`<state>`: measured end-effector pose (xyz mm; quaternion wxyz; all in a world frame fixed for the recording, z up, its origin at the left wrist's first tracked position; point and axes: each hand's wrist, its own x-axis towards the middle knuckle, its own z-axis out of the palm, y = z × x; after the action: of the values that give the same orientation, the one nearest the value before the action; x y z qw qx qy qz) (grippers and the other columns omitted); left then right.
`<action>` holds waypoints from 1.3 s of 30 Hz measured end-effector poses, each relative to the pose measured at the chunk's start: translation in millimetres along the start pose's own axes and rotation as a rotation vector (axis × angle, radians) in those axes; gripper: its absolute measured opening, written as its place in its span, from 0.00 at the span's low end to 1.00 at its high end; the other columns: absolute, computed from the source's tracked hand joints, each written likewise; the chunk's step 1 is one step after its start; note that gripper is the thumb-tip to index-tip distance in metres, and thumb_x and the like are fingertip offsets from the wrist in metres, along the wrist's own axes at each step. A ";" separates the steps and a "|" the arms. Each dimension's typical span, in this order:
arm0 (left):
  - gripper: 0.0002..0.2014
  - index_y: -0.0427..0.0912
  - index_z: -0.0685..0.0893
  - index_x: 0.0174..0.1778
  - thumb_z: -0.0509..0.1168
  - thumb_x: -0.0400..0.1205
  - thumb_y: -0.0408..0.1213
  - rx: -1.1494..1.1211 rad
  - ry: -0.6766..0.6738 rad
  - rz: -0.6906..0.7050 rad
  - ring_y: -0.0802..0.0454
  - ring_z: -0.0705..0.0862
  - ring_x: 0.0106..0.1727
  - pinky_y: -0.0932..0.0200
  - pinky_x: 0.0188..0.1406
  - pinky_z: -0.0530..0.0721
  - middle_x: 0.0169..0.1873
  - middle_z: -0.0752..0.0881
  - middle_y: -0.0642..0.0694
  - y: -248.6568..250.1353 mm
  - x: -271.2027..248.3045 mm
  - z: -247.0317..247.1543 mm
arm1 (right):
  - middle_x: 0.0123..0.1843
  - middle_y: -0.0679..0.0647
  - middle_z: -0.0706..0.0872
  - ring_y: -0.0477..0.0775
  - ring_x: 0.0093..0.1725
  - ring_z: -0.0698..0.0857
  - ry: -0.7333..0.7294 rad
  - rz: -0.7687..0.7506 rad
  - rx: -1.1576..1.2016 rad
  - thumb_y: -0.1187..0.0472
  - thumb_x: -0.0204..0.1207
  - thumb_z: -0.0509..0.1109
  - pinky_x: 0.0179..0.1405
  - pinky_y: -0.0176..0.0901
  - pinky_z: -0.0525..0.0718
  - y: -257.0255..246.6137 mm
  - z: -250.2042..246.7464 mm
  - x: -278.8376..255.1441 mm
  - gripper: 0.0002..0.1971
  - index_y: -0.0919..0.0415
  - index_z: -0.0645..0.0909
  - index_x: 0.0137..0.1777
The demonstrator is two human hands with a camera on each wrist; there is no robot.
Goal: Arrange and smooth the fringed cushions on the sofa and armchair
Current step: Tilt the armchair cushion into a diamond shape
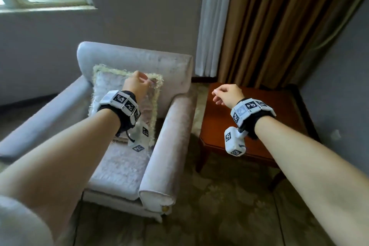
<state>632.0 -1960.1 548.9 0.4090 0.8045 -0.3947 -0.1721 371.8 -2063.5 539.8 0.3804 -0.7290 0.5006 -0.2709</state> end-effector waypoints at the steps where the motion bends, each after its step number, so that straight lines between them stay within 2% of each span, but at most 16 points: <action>1: 0.09 0.36 0.77 0.57 0.60 0.83 0.35 -0.012 0.013 -0.021 0.40 0.85 0.50 0.45 0.55 0.84 0.54 0.86 0.34 -10.1 7.4 -6.5 | 0.28 0.52 0.83 0.35 0.16 0.79 -0.039 -0.014 -0.001 0.65 0.78 0.63 0.17 0.20 0.71 -4.8 14.0 12.5 0.14 0.54 0.80 0.30; 3: 0.10 0.35 0.77 0.57 0.60 0.83 0.35 -0.030 0.069 -0.073 0.43 0.83 0.46 0.47 0.48 0.83 0.53 0.85 0.34 -32.6 23.0 -24.3 | 0.28 0.52 0.83 0.35 0.16 0.79 -0.124 -0.042 0.002 0.65 0.78 0.63 0.17 0.21 0.71 -18.5 47.0 38.4 0.15 0.53 0.79 0.30; 5: 0.10 0.34 0.78 0.56 0.61 0.82 0.35 -0.032 0.124 -0.123 0.41 0.84 0.47 0.46 0.52 0.84 0.51 0.85 0.35 -53.6 35.8 -40.5 | 0.28 0.52 0.82 0.38 0.19 0.80 -0.194 -0.067 0.005 0.65 0.79 0.63 0.18 0.21 0.71 -34.4 73.4 57.5 0.15 0.54 0.79 0.30; 8: 0.04 0.42 0.78 0.48 0.62 0.80 0.38 -0.032 0.158 -0.174 0.38 0.86 0.51 0.43 0.56 0.84 0.50 0.86 0.34 -92.2 62.8 -62.8 | 0.28 0.53 0.81 0.41 0.21 0.79 -0.254 -0.101 0.027 0.66 0.79 0.62 0.18 0.21 0.70 -58.7 111.5 82.1 0.16 0.55 0.78 0.30; 10: 0.02 0.46 0.76 0.44 0.62 0.79 0.39 -0.031 0.163 -0.202 0.37 0.87 0.52 0.42 0.56 0.85 0.50 0.87 0.35 -118.2 83.0 -74.0 | 0.28 0.52 0.82 0.41 0.21 0.79 -0.283 -0.105 0.025 0.65 0.80 0.63 0.18 0.21 0.71 -67.9 137.9 95.9 0.15 0.55 0.78 0.30; 12: 0.03 0.47 0.76 0.46 0.62 0.80 0.41 -0.003 0.153 -0.218 0.40 0.87 0.52 0.45 0.54 0.85 0.50 0.87 0.38 -140.8 104.7 -86.0 | 0.28 0.52 0.82 0.39 0.21 0.80 -0.305 -0.097 0.002 0.63 0.80 0.63 0.19 0.22 0.72 -76.2 169.9 112.3 0.15 0.54 0.78 0.30; 16: 0.05 0.46 0.77 0.49 0.62 0.81 0.42 0.045 0.089 -0.196 0.42 0.86 0.52 0.49 0.53 0.85 0.51 0.87 0.40 -181.6 154.0 -112.9 | 0.27 0.51 0.82 0.37 0.18 0.79 -0.264 -0.052 -0.011 0.57 0.82 0.61 0.21 0.23 0.72 -93.2 231.2 143.6 0.17 0.53 0.79 0.29; 20: 0.12 0.38 0.79 0.59 0.61 0.82 0.40 0.096 0.043 -0.196 0.41 0.83 0.58 0.57 0.51 0.76 0.56 0.85 0.40 -217.7 210.7 -158.3 | 0.27 0.51 0.83 0.43 0.22 0.80 -0.200 0.028 -0.011 0.53 0.82 0.61 0.27 0.32 0.73 -119.1 291.6 174.5 0.18 0.54 0.80 0.30; 23: 0.13 0.35 0.79 0.59 0.61 0.82 0.39 0.116 0.033 -0.188 0.40 0.83 0.58 0.54 0.57 0.77 0.55 0.86 0.37 -241.6 245.7 -187.3 | 0.27 0.50 0.83 0.39 0.19 0.80 -0.194 0.052 -0.007 0.52 0.82 0.60 0.28 0.34 0.74 -138.7 331.1 195.7 0.18 0.54 0.80 0.31; 28: 0.12 0.35 0.80 0.58 0.61 0.82 0.36 0.136 -0.019 -0.217 0.39 0.84 0.57 0.51 0.60 0.79 0.54 0.87 0.35 -277.2 303.0 -206.8 | 0.29 0.51 0.83 0.48 0.28 0.81 -0.208 0.087 -0.024 0.53 0.82 0.61 0.31 0.36 0.76 -157.4 379.4 233.6 0.17 0.56 0.80 0.33; 31: 0.11 0.36 0.80 0.57 0.61 0.81 0.36 0.126 -0.022 -0.223 0.40 0.85 0.56 0.50 0.60 0.81 0.54 0.87 0.36 -291.9 338.0 -204.9 | 0.32 0.51 0.85 0.54 0.35 0.84 -0.196 0.084 -0.077 0.51 0.81 0.62 0.45 0.48 0.83 -157.6 400.3 270.6 0.16 0.54 0.79 0.32; 33: 0.07 0.39 0.79 0.53 0.61 0.80 0.36 0.105 -0.018 -0.229 0.40 0.86 0.54 0.52 0.57 0.82 0.51 0.87 0.37 -299.2 358.0 -201.4 | 0.39 0.55 0.88 0.60 0.44 0.86 -0.187 0.074 -0.115 0.49 0.79 0.64 0.54 0.52 0.84 -156.4 412.5 296.8 0.14 0.55 0.81 0.36; 36: 0.01 0.44 0.76 0.45 0.61 0.80 0.36 0.078 0.009 -0.249 0.41 0.86 0.51 0.53 0.50 0.82 0.45 0.86 0.41 -310.6 396.8 -199.2 | 0.48 0.55 0.86 0.55 0.49 0.83 -0.202 0.050 -0.178 0.50 0.78 0.66 0.52 0.43 0.78 -158.1 434.3 338.9 0.15 0.62 0.84 0.52; 39: 0.06 0.41 0.79 0.51 0.61 0.81 0.38 0.085 -0.005 -0.281 0.40 0.85 0.54 0.48 0.56 0.84 0.49 0.87 0.39 -334.4 433.1 -194.6 | 0.54 0.55 0.86 0.55 0.53 0.83 -0.209 0.051 -0.188 0.49 0.77 0.67 0.54 0.44 0.78 -153.3 460.7 372.4 0.16 0.62 0.82 0.56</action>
<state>1186.5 -2076.2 421.2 0.3453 0.8681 -0.2861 -0.2131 940.6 -2249.4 411.8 0.3671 -0.7726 0.4998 -0.1358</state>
